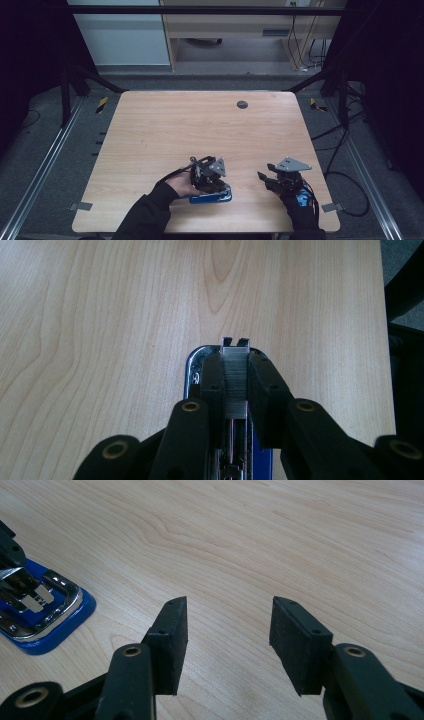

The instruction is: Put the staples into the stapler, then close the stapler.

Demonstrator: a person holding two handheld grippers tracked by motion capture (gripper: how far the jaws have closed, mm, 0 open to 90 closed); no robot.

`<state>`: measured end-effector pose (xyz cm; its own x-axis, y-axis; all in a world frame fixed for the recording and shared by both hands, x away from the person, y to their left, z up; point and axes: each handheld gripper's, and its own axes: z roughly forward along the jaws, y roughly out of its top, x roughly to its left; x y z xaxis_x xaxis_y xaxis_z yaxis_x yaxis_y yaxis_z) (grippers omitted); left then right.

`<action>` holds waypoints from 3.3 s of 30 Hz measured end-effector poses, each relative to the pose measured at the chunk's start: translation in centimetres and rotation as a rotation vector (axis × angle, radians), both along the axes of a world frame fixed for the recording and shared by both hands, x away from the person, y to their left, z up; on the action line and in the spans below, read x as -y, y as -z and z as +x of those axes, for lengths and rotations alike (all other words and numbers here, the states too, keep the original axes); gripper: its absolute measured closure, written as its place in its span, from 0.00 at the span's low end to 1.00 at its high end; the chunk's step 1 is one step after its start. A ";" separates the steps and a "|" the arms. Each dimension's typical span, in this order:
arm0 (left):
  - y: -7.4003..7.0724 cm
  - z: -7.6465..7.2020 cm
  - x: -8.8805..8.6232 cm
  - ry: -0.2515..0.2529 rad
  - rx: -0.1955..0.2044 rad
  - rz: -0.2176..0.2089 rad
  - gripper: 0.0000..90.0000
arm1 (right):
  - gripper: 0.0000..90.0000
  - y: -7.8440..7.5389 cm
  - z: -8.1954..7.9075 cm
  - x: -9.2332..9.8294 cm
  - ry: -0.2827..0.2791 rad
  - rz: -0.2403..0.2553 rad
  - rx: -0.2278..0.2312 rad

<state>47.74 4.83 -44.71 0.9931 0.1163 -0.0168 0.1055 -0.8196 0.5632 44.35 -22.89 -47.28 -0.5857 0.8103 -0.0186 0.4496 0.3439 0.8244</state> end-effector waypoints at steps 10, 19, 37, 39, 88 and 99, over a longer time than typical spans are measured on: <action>0.0 0.0 0.0 -0.005 -0.006 0.003 0.86 | 0.55 0.0 0.0 0.0 -0.001 -0.001 0.002; 0.2 0.1 0.0 -0.005 -0.014 -0.009 0.85 | 0.55 0.0 0.0 0.0 0.001 0.000 -0.002; -0.3 -0.2 -0.6 -0.042 -0.002 -0.054 0.78 | 0.55 0.0 0.0 0.0 0.000 0.002 0.002; -0.6 -0.2 -1.0 -0.066 0.012 -0.066 0.76 | 0.55 -0.1 0.0 0.0 0.002 0.002 0.002; 1.7 -6.1 -19.9 -0.810 0.233 -0.388 0.50 | 1.00 -0.6 -3.2 -7.4 -0.332 0.127 -0.079; 2.3 -7.8 -20.6 -0.779 0.199 -0.329 0.69 | 1.00 0.2 -3.7 -8.6 -0.359 0.084 -0.097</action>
